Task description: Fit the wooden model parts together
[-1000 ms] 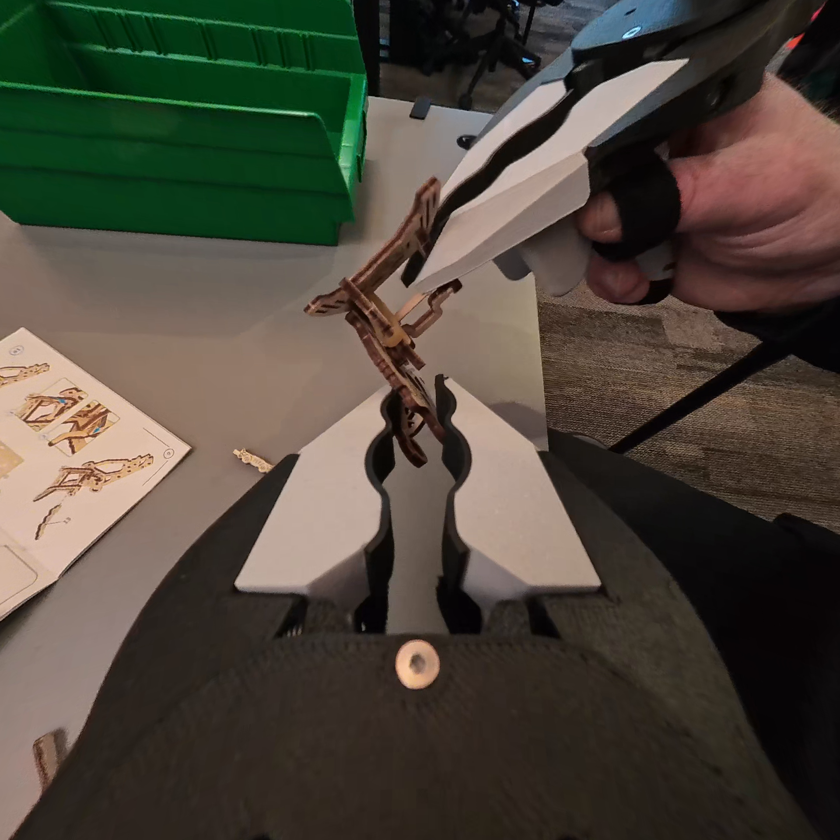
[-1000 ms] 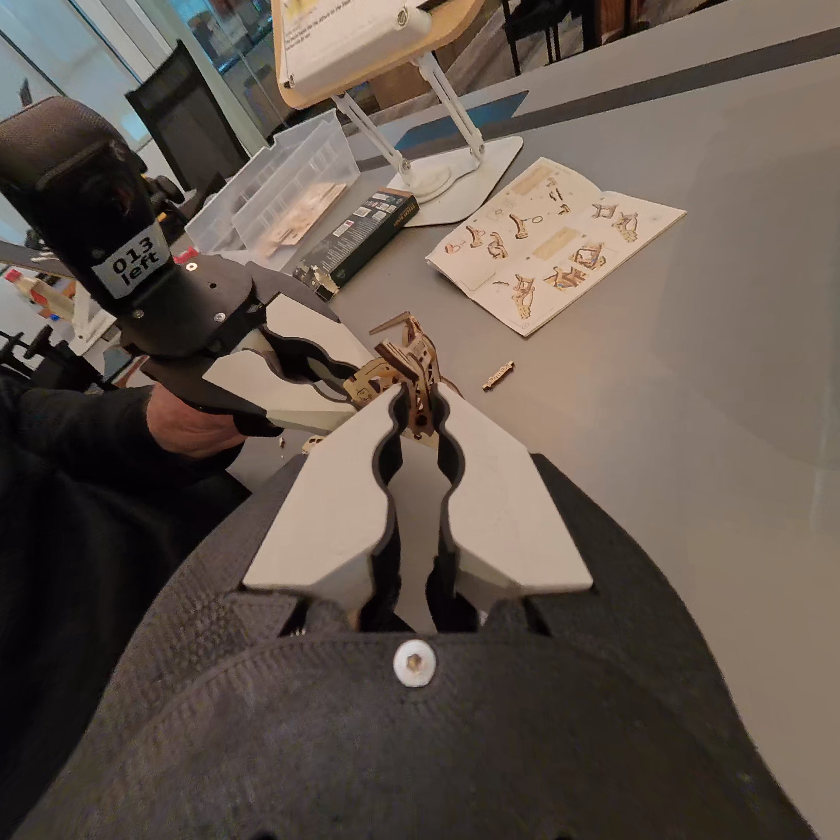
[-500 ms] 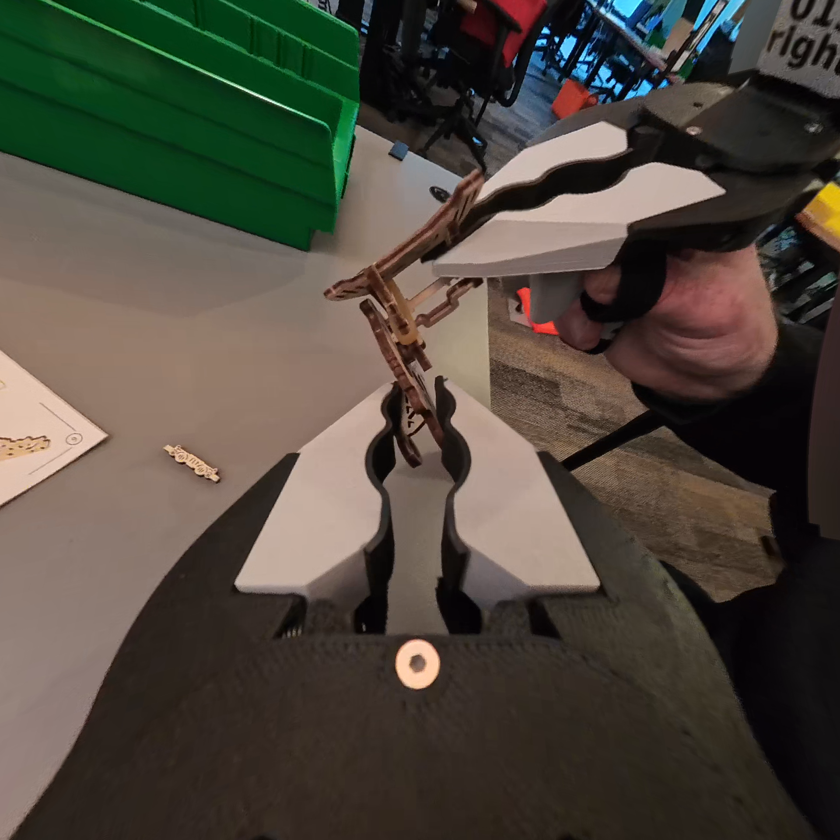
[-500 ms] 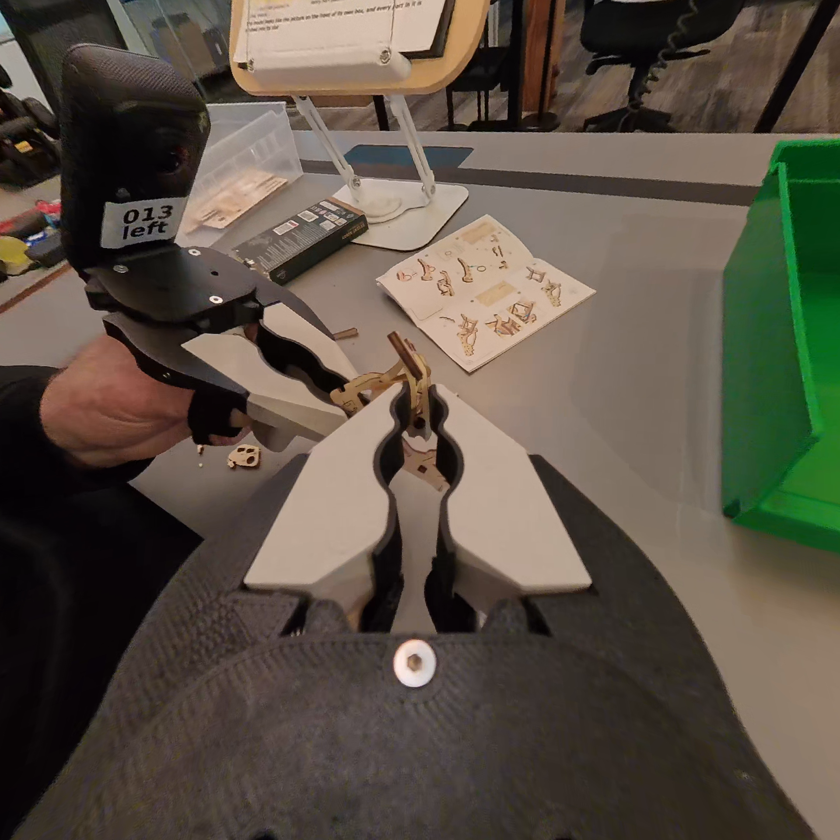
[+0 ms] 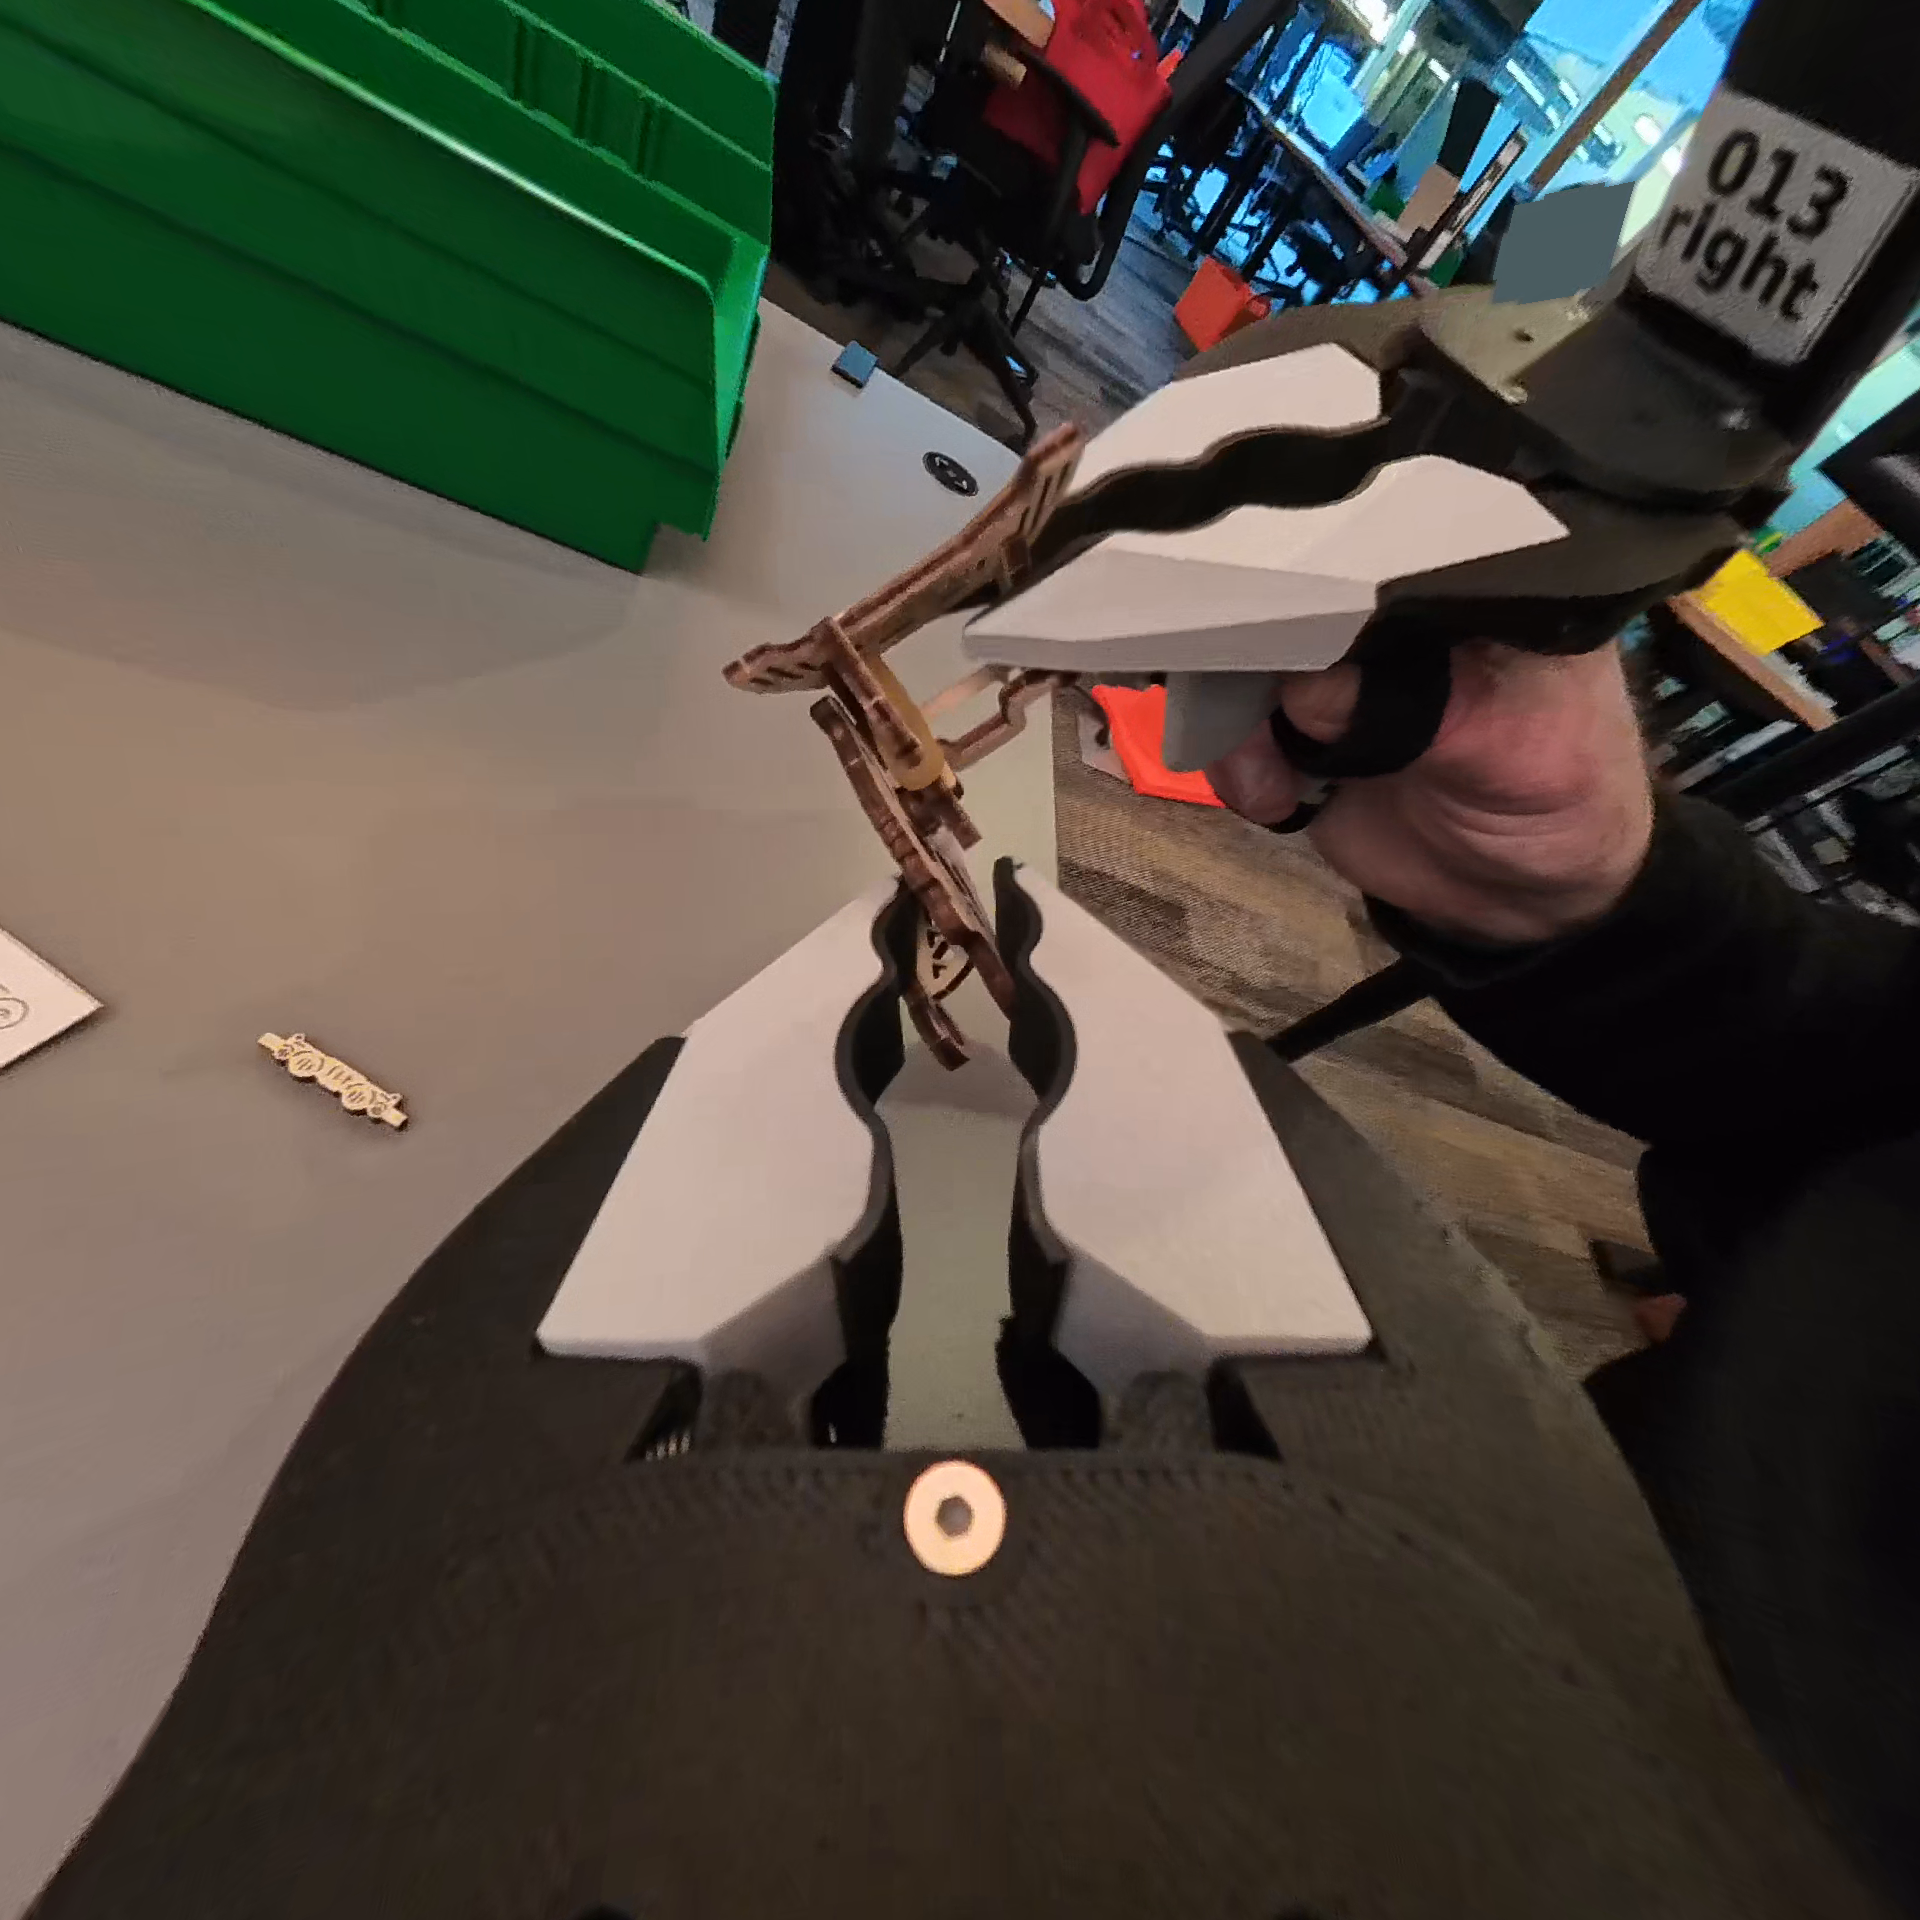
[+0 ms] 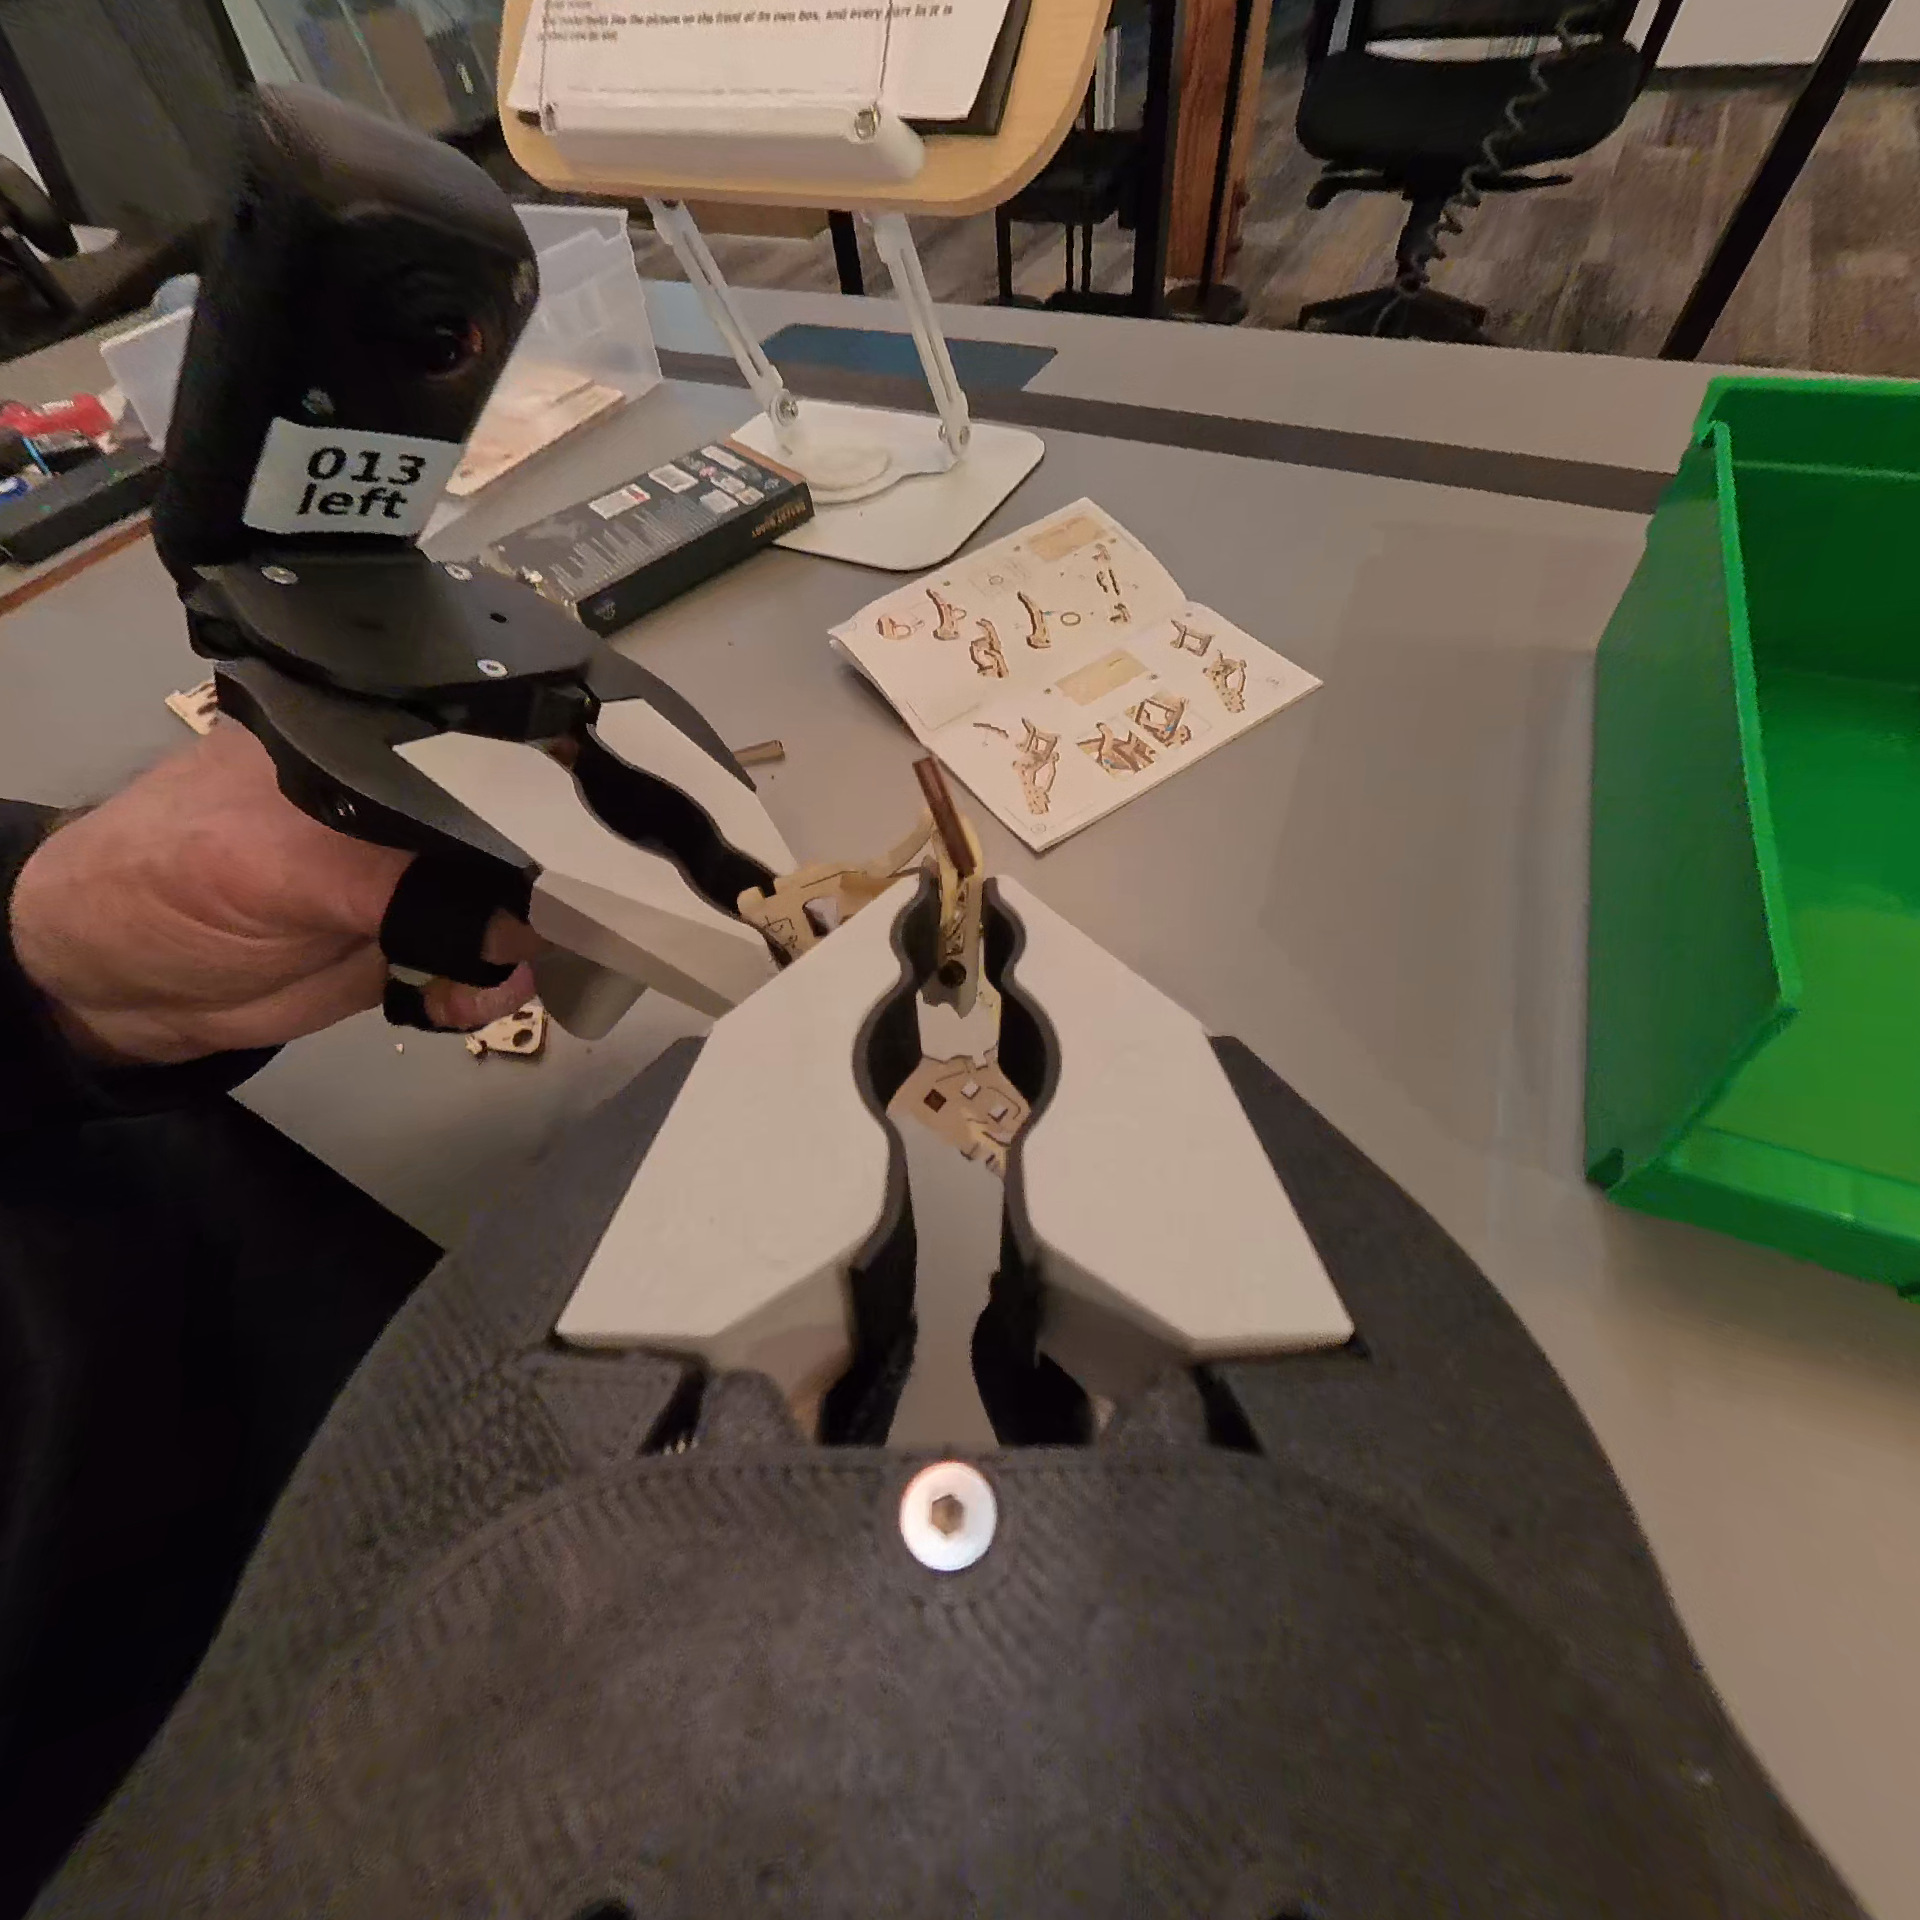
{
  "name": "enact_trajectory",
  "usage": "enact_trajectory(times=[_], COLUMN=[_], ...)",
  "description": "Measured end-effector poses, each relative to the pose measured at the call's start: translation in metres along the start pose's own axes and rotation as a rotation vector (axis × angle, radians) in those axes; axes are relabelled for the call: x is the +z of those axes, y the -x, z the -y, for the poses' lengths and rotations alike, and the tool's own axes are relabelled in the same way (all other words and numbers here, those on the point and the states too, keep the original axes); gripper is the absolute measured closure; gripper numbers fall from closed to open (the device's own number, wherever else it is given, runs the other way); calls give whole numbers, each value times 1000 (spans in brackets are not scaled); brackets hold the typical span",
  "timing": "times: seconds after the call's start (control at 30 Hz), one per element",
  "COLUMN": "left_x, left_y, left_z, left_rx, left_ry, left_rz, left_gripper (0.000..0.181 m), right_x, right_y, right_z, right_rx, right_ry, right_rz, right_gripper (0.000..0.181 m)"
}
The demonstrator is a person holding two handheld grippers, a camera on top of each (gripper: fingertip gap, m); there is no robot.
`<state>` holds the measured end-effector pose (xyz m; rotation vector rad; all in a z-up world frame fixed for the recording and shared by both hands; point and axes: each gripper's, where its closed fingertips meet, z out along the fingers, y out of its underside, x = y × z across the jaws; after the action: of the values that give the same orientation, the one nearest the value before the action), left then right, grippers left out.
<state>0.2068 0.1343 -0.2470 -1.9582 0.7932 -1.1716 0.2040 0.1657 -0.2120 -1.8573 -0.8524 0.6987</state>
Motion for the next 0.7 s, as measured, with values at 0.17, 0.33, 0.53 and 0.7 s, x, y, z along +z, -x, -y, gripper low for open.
enact_trajectory(times=[0.17, 0.33, 0.53, 0.7], left_x=[4, 5, 6, 4], left_y=[-2, 1, 2, 5], left_z=[-2, -3, -3, 0], left_rx=[158, 205, 266, 276], left_ry=[39, 51, 66, 79], left_rz=[86, 130, 172, 186], left_gripper=[169, 169, 169, 169], right_x=[2, 2, 2, 2], right_y=[-2, -1, -3, -6], right_z=[-10, -15, -14, -10], right_rx=[31, 28, 75, 103], right_ry=[74, 118, 96, 46], right_rz=[8, 15, 20, 12], right_gripper=[166, 177, 178, 178])
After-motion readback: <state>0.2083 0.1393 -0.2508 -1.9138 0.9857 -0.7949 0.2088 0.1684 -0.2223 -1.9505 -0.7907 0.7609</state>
